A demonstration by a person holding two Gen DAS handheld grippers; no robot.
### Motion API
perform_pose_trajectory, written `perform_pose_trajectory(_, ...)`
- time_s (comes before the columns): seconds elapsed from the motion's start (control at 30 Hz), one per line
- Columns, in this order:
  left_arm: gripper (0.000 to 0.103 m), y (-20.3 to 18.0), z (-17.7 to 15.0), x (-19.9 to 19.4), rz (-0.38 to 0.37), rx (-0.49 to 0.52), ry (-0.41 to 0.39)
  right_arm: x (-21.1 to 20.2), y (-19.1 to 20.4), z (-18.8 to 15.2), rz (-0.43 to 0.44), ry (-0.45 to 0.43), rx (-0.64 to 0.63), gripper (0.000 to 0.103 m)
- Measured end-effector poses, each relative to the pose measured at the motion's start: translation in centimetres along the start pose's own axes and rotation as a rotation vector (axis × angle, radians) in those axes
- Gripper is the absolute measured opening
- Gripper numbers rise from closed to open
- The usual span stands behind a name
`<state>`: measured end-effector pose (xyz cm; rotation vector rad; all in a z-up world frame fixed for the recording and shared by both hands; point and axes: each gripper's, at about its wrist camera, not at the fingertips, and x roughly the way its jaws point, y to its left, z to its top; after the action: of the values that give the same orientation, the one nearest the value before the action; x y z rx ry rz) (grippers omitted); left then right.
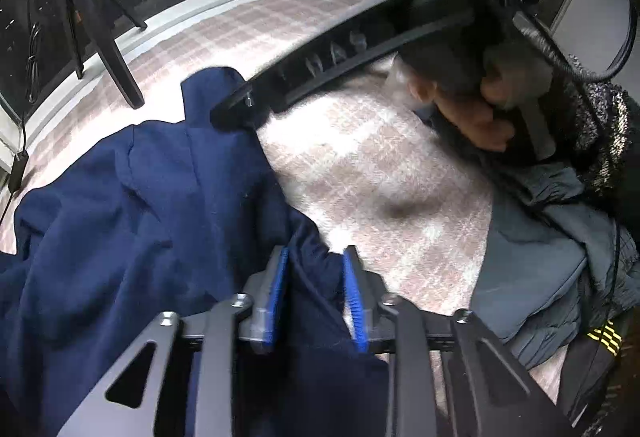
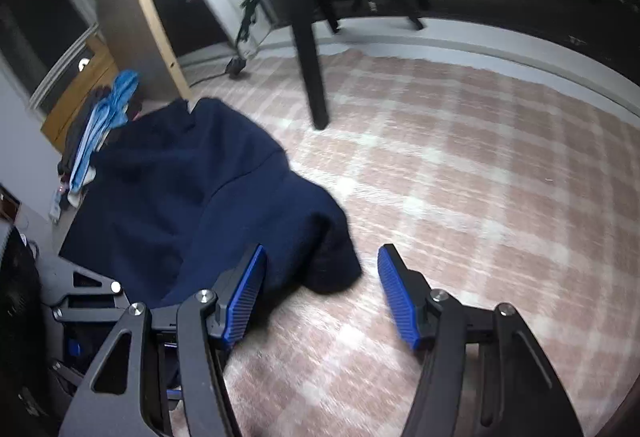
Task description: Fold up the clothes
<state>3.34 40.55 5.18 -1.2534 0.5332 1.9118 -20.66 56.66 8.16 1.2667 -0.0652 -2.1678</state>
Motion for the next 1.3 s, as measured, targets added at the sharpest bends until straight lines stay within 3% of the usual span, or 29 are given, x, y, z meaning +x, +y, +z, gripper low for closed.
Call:
perform_pose_trajectory(0.03, 0.016, 0.4, 0.0, -0.2, -0.019, -0.012, 0.004, 0.2, -0.1, 0.1, 0.031, 0.015, 0.013, 0.03)
perform_pose_trajectory(0.1, 0.014, 1.3, -0.1, -0.7, -0.058, -0.039, 0.004, 0.2, -0.4, 0.3, 0.076, 0.052, 0.057, 0.008)
perform_pose_trajectory(0.17, 0.014, 2.3, -0.4, -2.0, -0.133, -0.091, -0.016, -0.6, -0.2, 0.6, 0.073, 0.066, 0.061, 0.008)
perform_pose_trajectory(0.23, 0.014, 3.8, -0.9, -4.0, -0.308, -0.183, -0.073, -2.5, 0.2, 1.0, 0.101, 0.064, 0.056, 0.008)
perform_pose_trajectory(0.3, 0.026, 5.5, -1.7, -5.9, -0.552, -0.299, -0.149, -5.3, -0.2, 1.6, 0.151, 0.03, 0.067, 0.008)
perform_pose_trajectory(0.33, 0.046, 5.7, -2.0, -6.1, -0.57, -0.311, -0.139, -6.6, -0.6, 1.7, 0.138, 0.011, 0.071, 0.014)
perform_pose_trajectory(0.37, 0.057, 5.7, -2.4, -6.0, -0.527, -0.297, -0.109, -7.4, -1.0, 1.8, 0.066, 0.0, 0.073, 0.022)
perform_pose_trajectory(0.4, 0.057, 5.7, -2.7, -6.0, -0.485, -0.283, -0.079, -7.9, -1.4, 1.8, -0.035, -0.003, 0.076, 0.051)
perform_pose_trajectory(0.43, 0.057, 5.7, -3.1, -6.0, -0.44, -0.268, -0.055, -8.5, -1.9, 1.8, -0.135, -0.007, 0.08, 0.067)
perform_pose_trajectory(0.5, 0.057, 5.3, -3.5, -5.9, -0.358, -0.234, -0.031, -8.9, -3.0, 1.2, -0.183, -0.027, 0.115, 0.067)
perform_pose_trajectory(0.6, 0.057, 4.0, -3.2, -5.8, -0.291, -0.179, -0.037, -8.0, -3.3, 0.0, -0.145, -0.015, 0.106, 0.067)
perform_pose_trajectory(0.7, 0.057, 0.8, -1.7, -5.5, -0.216, -0.038, -0.067, -6.3, -2.6, -1.4, -0.147, 0.038, 0.046, 0.067)
perform_pose_trajectory(0.8, 0.057, -1.9, -0.5, -4.1, -0.193, 0.055, -0.058, -5.9, -2.9, -2.8, -0.087, 0.045, 0.047, 0.067)
perform_pose_trajectory(0.9, 0.054, -3.0, 0.3, -1.8, -0.123, 0.098, -0.018, -4.9, -2.6, -3.5, -0.087, 0.062, 0.035, 0.067)
perform_pose_trajectory(0.93, 0.047, -2.9, 0.4, -1.0, -0.111, 0.097, -0.004, -4.5, -2.4, -3.7, -0.093, 0.07, 0.027, 0.067)
perform_pose_trajectory(0.97, 0.033, -2.6, 0.5, -0.5, -0.109, 0.093, 0.002, -4.1, -2.1, -3.8, -0.099, 0.076, 0.017, 0.067)
perform_pose_trajectory(1.0, 0.028, -2.1, 0.7, -0.3, -0.119, 0.085, -0.001, -3.9, -1.9, -3.9, -0.108, 0.071, 0.008, 0.063)
perform_pose_trajectory(1.03, 0.009, -1.5, 0.8, -0.1, -0.129, 0.078, -0.003, -3.9, -1.8, -3.8, -0.105, 0.077, 0.011, 0.03)
perform_pose_trajectory(1.07, 0.005, -0.7, 1.0, -0.1, -0.161, 0.046, -0.001, -4.0, -1.7, -3.6, -0.092, 0.095, 0.022, 0.004)
perform_pose_trajectory(1.13, 0.005, 1.6, 1.2, -0.8, -0.315, -0.088, -0.001, -4.2, -1.6, -3.2, -0.064, 0.13, 0.045, 0.002)
perform_pose_trajectory(1.2, 0.008, 3.8, 0.7, -2.6, -0.541, -0.212, -0.066, -6.6, -1.6, -2.2, -0.029, 0.072, 0.062, 0.002)
perform_pose_trajectory(1.23, 0.013, 4.8, 0.4, -3.4, -0.643, -0.262, -0.101, -8.0, -1.6, -1.7, -0.011, 0.031, 0.07, 0.002)
perform_pose_trajectory(1.27, 0.028, 5.5, 0.0, -3.8, -0.69, -0.293, -0.116, -9.5, -1.6, -1.2, 0.008, -0.01, 0.078, 0.002)
perform_pose_trajectory(1.3, 0.039, 5.9, -0.3, -3.8, -0.679, -0.304, -0.112, -10.5, -1.8, -0.8, 0.016, -0.05, 0.092, 0.004)
